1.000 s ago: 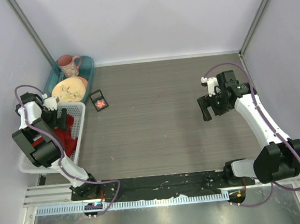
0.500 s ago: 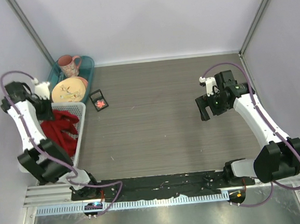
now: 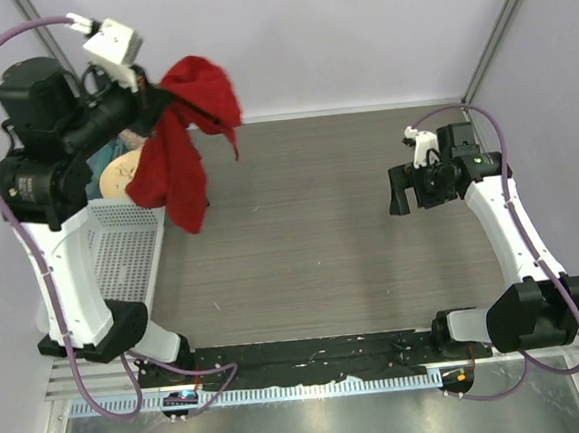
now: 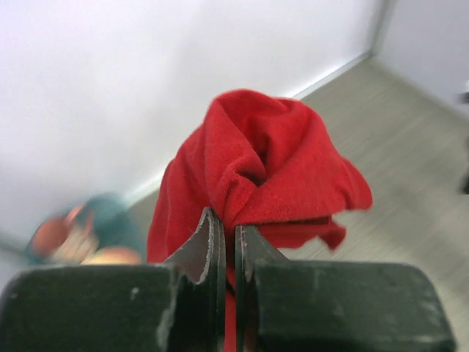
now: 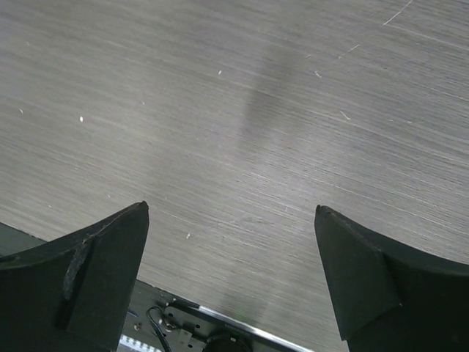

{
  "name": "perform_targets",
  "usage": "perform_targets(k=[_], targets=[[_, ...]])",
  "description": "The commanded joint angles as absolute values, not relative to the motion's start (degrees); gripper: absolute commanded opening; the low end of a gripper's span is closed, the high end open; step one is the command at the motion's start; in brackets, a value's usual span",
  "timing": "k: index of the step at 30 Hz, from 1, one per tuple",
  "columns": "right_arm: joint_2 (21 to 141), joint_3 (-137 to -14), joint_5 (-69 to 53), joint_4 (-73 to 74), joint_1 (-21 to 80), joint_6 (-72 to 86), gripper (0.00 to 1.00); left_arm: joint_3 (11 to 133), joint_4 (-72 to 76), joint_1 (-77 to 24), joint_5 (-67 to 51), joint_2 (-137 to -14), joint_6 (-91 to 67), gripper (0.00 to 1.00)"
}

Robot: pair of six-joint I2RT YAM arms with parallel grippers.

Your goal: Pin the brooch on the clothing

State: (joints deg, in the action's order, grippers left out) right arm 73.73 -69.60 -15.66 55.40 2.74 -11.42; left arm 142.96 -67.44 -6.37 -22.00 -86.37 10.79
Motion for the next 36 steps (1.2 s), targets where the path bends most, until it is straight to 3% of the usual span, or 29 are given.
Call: perform_targets(k=[1,6,9,12,15,16,18,19,21,23,28,36], targets=[[72.8,-73.2,-22.4,54.1,-2.0,-9.3,1.0,146.5,-53.6,-21.0,-22.5,-92.0,-2.3,0.0],[73.0,-73.0,-24.4,54.1,-4.9,-8.5,1.0,147.4,-39.8,-32.8,-23.1,-96.5,-6.8,0.0],[73.4,-72.9,-24.6,54.1,-6.2,-8.5,1.0,145.0,-38.1,-33.8,-27.1,-98.5,-12.6,0.0],[74.1,-73.6,-25.6,54.1,-8.8,-9.1,1.0,132.0,-32.1,-33.4,-37.8,-95.4,-15.8,0.0],[75.2,-74.6,-27.7,54.4,-11.7,-9.4,1.0,109.0,-17.0,-30.2,-43.7,-88.7,-27.0,0.01],[75.4,-74.8,-27.5,54.5,-11.9,-9.9,1.0,99.7,-14.3,-28.4,-45.1,-87.9,-29.0,0.18],[75.9,-74.5,-26.7,54.9,-11.9,-11.2,1.0,92.9,-11.5,-21.4,-47.8,-87.5,-32.0,0.51],[76.1,-74.1,-26.4,55.2,-11.9,-13.4,1.0,89.4,-12.6,-19.2,-52.4,-88.8,-29.8,0.79],[76.6,-73.7,-25.5,56.7,-11.9,-16.2,1.0,91.0,-30.0,-14.2,-51.0,-91.6,-17.5,0.99],[76.7,-72.6,-23.4,58.2,-11.9,-20.7,1.0,92.3,-41.8,-12.5,-51.5,-93.3,-8.1,1.0],[77.6,-68.2,-23.0,59.2,-11.7,-26.4,1.0,84.1,-42.5,-15.4,-44.1,-86.8,8.8,1.0],[83.2,-63.7,-21.2,52.7,-7.7,-25.2,0.95,83.0,-44.2,-34.7,-28.6,-90.6,22.1,0.87]])
